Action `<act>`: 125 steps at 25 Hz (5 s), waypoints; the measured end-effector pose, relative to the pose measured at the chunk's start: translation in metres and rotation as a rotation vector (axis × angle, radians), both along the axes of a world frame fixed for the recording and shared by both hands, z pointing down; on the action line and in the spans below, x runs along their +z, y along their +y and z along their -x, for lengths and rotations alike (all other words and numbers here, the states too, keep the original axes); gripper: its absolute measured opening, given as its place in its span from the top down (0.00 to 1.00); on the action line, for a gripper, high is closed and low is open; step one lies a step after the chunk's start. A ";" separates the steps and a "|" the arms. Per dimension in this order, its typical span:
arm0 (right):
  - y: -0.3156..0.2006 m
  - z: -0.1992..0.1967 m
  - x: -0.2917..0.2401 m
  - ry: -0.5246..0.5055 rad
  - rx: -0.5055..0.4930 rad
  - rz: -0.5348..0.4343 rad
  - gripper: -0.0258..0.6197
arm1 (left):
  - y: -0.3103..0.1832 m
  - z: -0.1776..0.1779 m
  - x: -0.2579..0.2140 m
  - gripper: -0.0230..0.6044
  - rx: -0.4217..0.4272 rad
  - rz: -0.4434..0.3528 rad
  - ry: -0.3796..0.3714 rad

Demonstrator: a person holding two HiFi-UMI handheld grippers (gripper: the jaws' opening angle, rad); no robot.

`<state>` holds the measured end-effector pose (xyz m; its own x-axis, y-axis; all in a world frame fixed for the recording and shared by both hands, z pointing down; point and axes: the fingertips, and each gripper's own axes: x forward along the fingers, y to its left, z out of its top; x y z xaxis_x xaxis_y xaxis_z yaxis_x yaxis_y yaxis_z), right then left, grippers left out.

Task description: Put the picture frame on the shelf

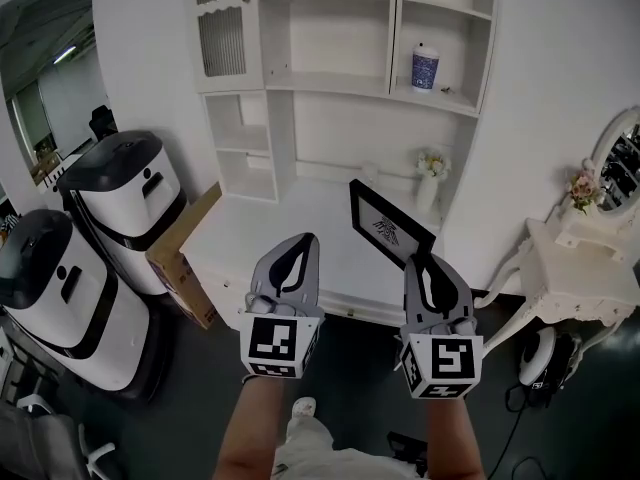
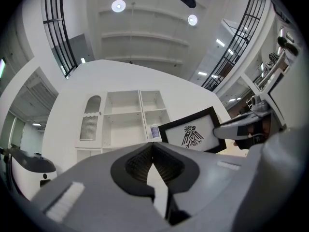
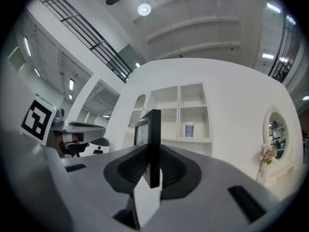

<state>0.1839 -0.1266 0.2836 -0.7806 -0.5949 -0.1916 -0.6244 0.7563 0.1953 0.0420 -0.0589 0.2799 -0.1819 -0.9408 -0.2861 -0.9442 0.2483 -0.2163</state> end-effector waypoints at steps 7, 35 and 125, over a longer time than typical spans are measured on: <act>-0.052 0.070 -0.018 -0.009 0.070 -0.028 0.84 | -0.048 0.078 -0.011 0.95 0.048 -0.009 -0.042; -0.190 0.228 -0.079 -0.060 0.245 -0.080 0.84 | -0.165 0.262 -0.049 0.95 0.114 -0.044 -0.096; -0.424 0.317 -0.121 -0.133 0.843 0.267 0.60 | -0.406 0.389 -0.142 0.95 0.369 -0.106 -0.140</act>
